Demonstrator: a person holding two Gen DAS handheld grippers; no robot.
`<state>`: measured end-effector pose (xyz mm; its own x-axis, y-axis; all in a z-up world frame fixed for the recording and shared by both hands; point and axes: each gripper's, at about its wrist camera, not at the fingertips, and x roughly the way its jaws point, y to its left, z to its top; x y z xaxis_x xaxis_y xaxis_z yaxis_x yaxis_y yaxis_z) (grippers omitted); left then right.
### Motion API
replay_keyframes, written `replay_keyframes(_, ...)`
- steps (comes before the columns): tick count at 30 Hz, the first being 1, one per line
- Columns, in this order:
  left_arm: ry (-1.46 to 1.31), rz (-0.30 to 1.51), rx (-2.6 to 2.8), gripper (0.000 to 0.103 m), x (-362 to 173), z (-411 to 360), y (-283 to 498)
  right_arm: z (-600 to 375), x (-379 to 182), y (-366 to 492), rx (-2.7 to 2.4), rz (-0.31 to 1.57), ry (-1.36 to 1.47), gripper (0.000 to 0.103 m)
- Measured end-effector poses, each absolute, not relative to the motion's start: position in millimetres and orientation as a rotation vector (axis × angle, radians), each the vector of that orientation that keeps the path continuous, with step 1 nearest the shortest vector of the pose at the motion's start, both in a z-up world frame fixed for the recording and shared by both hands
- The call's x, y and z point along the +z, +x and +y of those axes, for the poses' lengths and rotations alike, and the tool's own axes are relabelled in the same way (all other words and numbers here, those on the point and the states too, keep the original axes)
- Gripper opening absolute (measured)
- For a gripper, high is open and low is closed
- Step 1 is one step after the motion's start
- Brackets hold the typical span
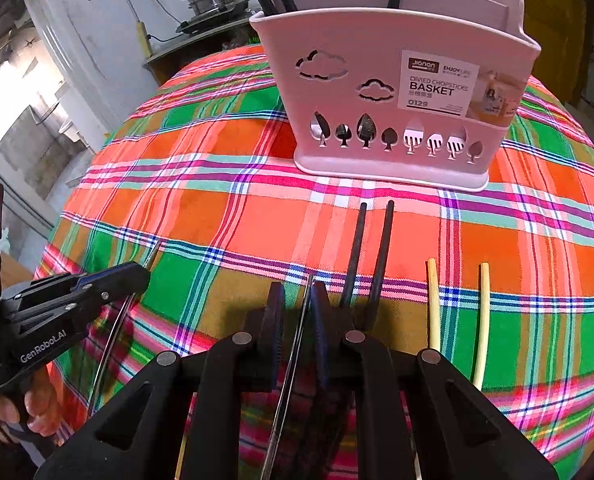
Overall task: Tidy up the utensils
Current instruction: 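Close the left gripper on a thin metal chopstick while the right gripper grasps two black chopsticks, then lift the held chopsticks with both grippers up over the pink basket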
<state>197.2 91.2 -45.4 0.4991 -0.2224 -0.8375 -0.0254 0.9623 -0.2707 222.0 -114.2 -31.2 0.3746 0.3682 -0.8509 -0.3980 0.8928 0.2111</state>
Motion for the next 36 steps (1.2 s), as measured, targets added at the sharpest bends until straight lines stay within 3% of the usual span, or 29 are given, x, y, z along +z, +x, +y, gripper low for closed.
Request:
replay_keyframes(13, -0.039, 1.128, -0.160, 0.006, -41, 63, 229, -108, -32, 229, 0.499, 1.105, -0.053, 0.005)
replay_keyframes(22, -0.063, 1.103, -0.132, 0.003, -31, 67, 225, -114, -10, 225, 0.543, 1.057, 0.012, 0.004)
replay_keyframes(36, -0.110, 0.861, -0.171, 0.003, 72, 73, 196, -139, 86, 204, 0.576, 0.837, 0.062, 0.003)
